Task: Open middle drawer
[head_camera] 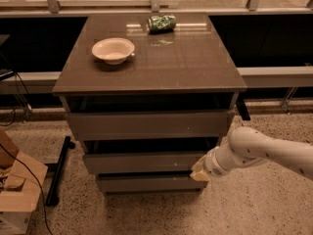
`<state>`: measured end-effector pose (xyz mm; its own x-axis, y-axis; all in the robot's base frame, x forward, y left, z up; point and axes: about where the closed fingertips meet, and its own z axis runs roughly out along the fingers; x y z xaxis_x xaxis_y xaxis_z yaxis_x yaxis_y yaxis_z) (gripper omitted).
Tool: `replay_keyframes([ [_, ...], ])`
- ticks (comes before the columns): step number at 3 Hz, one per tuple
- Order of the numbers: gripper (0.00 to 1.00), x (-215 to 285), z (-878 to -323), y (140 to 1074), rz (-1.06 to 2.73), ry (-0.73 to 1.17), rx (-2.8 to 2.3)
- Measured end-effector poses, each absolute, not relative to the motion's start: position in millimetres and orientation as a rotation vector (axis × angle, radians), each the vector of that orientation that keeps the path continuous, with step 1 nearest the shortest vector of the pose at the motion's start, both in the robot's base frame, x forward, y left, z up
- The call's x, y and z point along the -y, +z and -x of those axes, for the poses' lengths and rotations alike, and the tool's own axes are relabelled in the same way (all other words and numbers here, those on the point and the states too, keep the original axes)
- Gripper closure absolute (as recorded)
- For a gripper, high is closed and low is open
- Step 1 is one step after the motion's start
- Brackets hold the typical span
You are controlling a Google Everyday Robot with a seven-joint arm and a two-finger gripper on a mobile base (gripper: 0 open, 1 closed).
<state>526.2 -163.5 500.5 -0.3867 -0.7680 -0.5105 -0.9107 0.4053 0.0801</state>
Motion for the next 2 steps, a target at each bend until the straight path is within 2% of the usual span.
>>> replay_keyframes([
  [1,0.63,161.3,-467.4,534.2,1.427,0.487,-2.373],
  [2,0.38,163.7,-431.7,533.4,1.445,0.493,-2.418],
])
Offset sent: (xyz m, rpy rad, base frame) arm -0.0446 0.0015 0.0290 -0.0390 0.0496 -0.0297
